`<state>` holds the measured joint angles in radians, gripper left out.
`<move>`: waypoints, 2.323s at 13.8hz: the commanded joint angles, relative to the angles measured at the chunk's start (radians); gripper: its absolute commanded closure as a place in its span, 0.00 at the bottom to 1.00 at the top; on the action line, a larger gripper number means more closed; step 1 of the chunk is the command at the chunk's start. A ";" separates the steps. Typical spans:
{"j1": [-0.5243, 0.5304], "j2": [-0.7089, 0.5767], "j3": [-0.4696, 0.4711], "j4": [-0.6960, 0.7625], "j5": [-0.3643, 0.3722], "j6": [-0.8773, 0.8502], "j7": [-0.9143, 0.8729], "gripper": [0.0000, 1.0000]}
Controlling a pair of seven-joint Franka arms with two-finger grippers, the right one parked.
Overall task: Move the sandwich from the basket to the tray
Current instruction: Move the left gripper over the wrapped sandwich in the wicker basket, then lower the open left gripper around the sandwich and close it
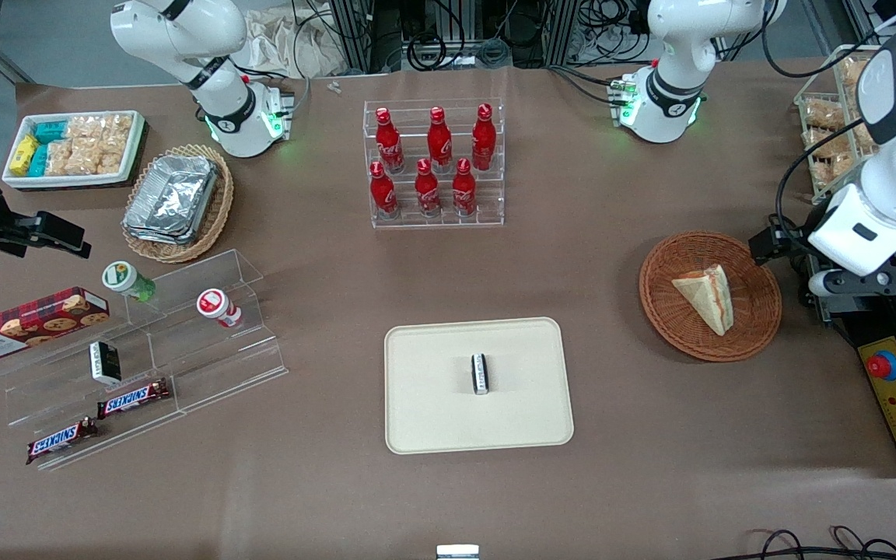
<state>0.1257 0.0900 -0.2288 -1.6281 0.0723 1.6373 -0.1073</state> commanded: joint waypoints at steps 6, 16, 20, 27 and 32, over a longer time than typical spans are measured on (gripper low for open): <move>-0.001 0.053 0.006 0.057 -0.008 -0.022 -0.024 0.00; -0.003 -0.032 0.022 -0.428 -0.011 0.442 -0.555 0.01; -0.003 -0.061 0.023 -0.636 0.003 0.650 -0.654 0.00; 0.003 -0.070 0.071 -0.713 0.033 0.673 -0.690 0.00; 0.002 -0.049 0.097 -0.759 0.034 0.779 -0.692 0.00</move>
<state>0.1297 0.0544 -0.1323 -2.3398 0.0771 2.3593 -0.7677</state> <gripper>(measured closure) 0.000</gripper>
